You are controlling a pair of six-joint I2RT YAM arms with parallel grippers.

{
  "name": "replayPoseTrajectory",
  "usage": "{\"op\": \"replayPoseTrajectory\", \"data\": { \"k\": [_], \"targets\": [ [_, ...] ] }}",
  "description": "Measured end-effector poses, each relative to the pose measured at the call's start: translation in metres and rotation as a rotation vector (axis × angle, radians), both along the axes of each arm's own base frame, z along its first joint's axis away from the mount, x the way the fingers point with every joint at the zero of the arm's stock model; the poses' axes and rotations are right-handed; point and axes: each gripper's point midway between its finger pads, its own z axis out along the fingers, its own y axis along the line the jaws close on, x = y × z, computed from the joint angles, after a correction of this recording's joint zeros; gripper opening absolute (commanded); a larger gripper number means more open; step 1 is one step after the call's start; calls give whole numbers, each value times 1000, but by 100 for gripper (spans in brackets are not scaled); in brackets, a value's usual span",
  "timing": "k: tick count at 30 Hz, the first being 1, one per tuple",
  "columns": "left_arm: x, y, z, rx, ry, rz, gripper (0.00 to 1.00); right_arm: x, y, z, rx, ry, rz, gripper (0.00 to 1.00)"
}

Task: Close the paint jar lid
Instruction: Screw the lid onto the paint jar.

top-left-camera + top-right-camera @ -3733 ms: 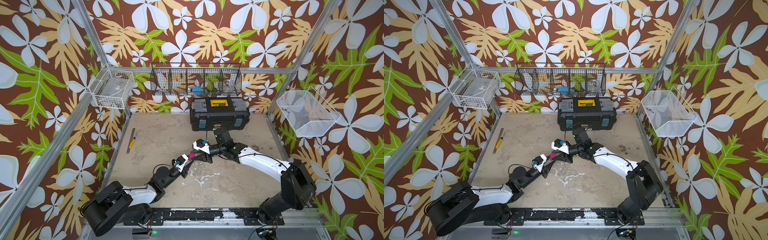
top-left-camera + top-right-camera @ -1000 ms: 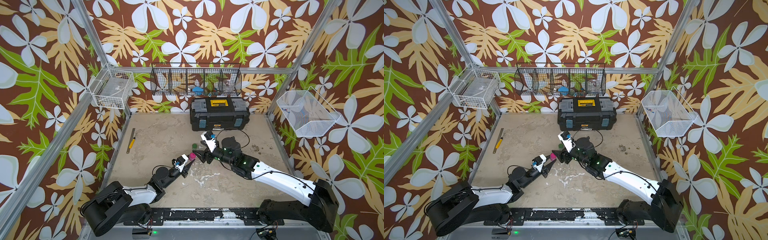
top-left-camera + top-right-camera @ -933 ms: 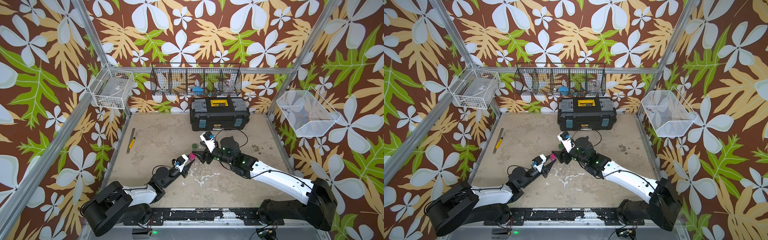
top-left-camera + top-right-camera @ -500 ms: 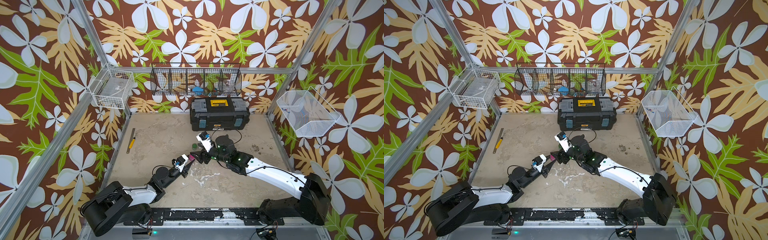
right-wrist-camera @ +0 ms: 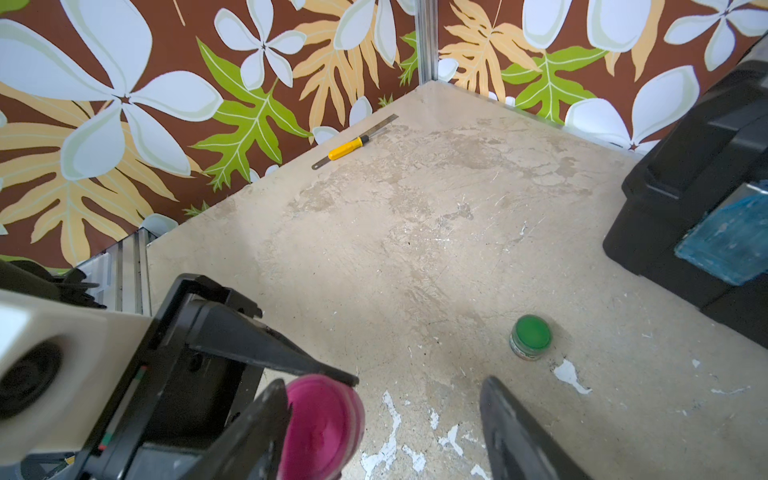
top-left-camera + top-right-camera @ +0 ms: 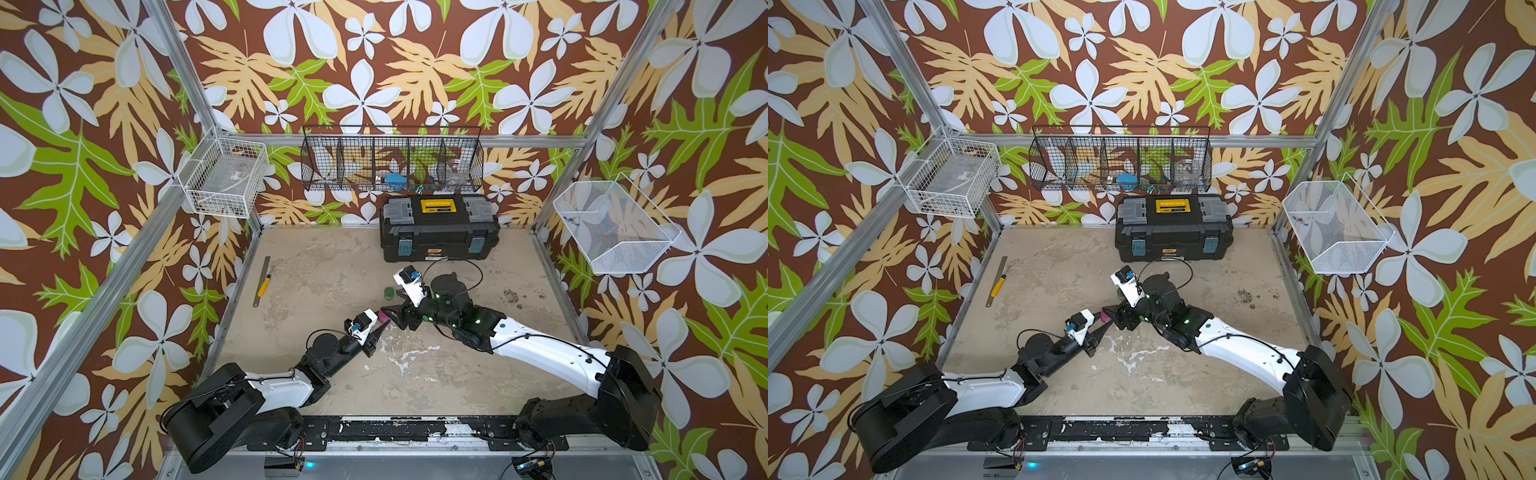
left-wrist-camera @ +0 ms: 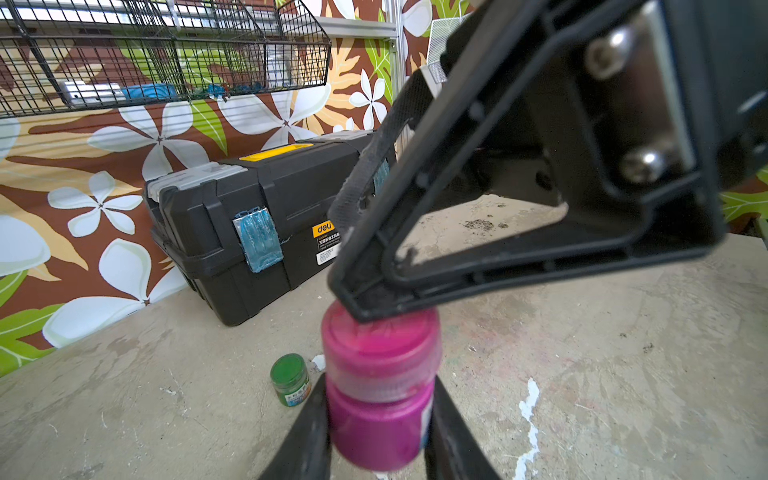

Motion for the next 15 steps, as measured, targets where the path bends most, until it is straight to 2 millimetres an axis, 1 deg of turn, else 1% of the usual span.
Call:
{"op": "replayPoseTrajectory", "data": {
  "k": [3, 5, 7, 10, 15],
  "targets": [
    [0, 0, 1, -3, -3, 0, 3, -1, -4, 18, 38, -32, -4, 74],
    [0, 0, 1, -4, -4, 0, 3, -1, -5, 27, 59, -47, -6, 74],
    [0, 0, 1, -4, -4, 0, 3, -2, -7, 28, 65, -51, -6, 74],
    [0, 0, 1, -4, -4, 0, 3, -4, -7, 17, 57, -33, 1, 74],
    [0, 0, 0, -1, -1, 0, 3, -4, -9, -13, 32, 33, -10, 73]
  ]
}}
